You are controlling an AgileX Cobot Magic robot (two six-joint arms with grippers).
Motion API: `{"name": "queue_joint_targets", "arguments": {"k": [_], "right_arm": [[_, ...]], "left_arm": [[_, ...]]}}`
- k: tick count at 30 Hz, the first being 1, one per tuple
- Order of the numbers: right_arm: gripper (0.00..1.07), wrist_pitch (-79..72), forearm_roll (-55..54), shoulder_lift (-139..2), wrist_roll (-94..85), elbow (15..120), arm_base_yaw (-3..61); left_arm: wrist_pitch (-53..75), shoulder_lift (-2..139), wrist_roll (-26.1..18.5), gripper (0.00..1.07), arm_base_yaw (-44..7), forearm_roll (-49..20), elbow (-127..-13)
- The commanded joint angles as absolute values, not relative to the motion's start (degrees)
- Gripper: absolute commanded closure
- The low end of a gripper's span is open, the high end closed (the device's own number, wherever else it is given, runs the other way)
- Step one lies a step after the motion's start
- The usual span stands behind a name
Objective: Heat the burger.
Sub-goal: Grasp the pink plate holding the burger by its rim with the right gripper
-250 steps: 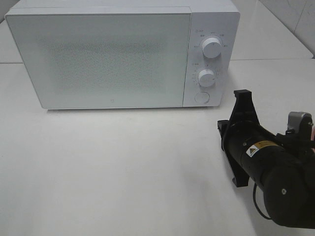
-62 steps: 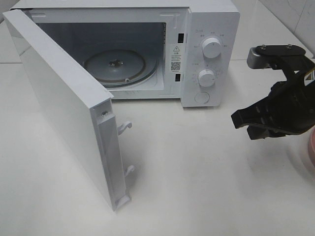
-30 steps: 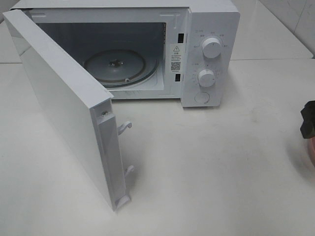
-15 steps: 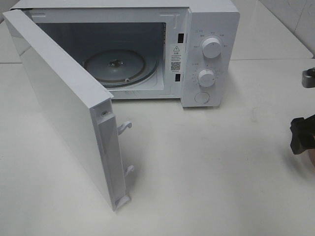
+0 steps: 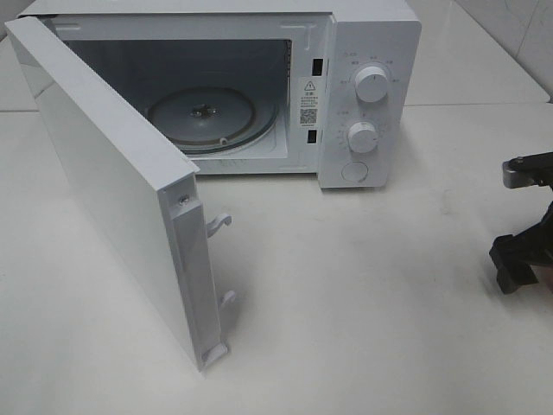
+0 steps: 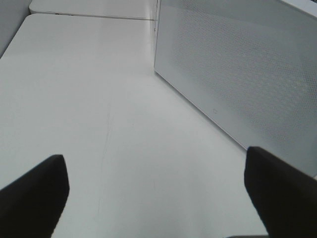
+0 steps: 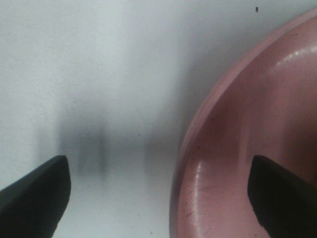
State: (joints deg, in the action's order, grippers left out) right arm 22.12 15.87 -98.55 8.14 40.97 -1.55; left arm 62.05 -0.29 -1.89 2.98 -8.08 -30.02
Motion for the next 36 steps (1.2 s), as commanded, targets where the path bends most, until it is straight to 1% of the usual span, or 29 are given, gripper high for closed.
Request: {"name": "queue_joint_targets", "arguments": {"k": [1, 5, 15, 16, 17, 19, 20, 21, 22, 23, 24, 25, 27, 28, 29, 30, 31, 36], "right_arm": [[0.17, 21.20, 16.50, -99.24, 9.00, 40.97, -1.95], [0.21, 19.14, 16.79, -99.29, 9.11, 40.97, -1.95], [0.25, 19.14, 17.70, -102.62, 10.03, 40.97, -1.95], [0.27, 19.14, 17.70, -102.85, 10.26, 40.97, -1.95], [0.27, 19.14, 17.70, -102.85, 10.26, 40.97, -1.95], [0.37, 19.54, 17.70, -102.73, 10.49, 40.97, -1.95], [0.37, 19.54, 17.70, -102.73, 10.49, 40.97, -1.95], [0.45, 19.82, 17.70, -102.73, 11.06, 40.97, -1.95], [0.45, 19.82, 17.70, -102.73, 11.06, 40.97, -1.95], [0.57, 20.28, 17.82, -102.73, 11.75, 40.97, -1.95], [0.64, 20.63, 18.05, -102.73, 11.97, 40.97, -1.95], [0.64, 20.63, 18.05, -102.73, 11.97, 40.97, -1.95], [0.92, 21.77, 18.11, -102.73, 11.92, 40.97, -1.95], [0.92, 21.77, 18.11, -102.73, 11.92, 40.97, -1.95], [0.99, 22.12, 18.11, -102.73, 11.92, 40.97, -1.95], [0.99, 22.12, 18.11, -102.73, 11.92, 40.97, -1.95], [1.07, 22.92, 18.11, -102.73, 12.03, 40.97, -1.95], [1.07, 23.95, 17.99, -102.62, 12.55, 40.97, -1.95]], "left_arm": [[61.31, -1.15, -1.43, 0.17, 2.92, -8.02, -29.79], [61.31, -1.15, -1.43, 0.17, 2.92, -8.02, -29.79], [61.31, -1.15, -1.43, 0.17, 2.92, -8.02, -29.79], [61.31, -1.15, -1.43, 0.17, 2.92, -8.02, -29.79], [61.31, -1.15, -1.43, 0.17, 2.92, -8.02, -29.79], [61.31, -1.15, -1.43, 0.17, 2.92, -8.02, -29.79], [61.31, -1.15, -1.43, 0.17, 2.92, -8.02, -29.79], [61.31, -1.15, -1.43, 0.17, 2.92, -8.02, -29.79], [61.31, -1.15, -1.43, 0.17, 2.92, -8.02, -29.79], [61.31, -1.15, -1.43, 0.17, 2.92, -8.02, -29.79], [61.31, -1.15, -1.43, 0.17, 2.92, -8.02, -29.79], [61.31, -1.15, -1.43, 0.17, 2.92, -8.02, -29.79], [61.31, -1.15, -1.43, 0.17, 2.92, -8.02, -29.79], [61.31, -1.15, -1.43, 0.17, 2.92, -8.02, -29.79], [61.31, -1.15, -1.43, 0.17, 2.92, -8.02, -29.79], [61.31, -1.15, -1.43, 0.17, 2.92, -8.02, -29.79], [61.31, -1.15, -1.43, 0.17, 2.92, -8.02, -29.79], [61.31, -1.15, -1.43, 0.17, 2.92, -8.02, -29.79]]}}
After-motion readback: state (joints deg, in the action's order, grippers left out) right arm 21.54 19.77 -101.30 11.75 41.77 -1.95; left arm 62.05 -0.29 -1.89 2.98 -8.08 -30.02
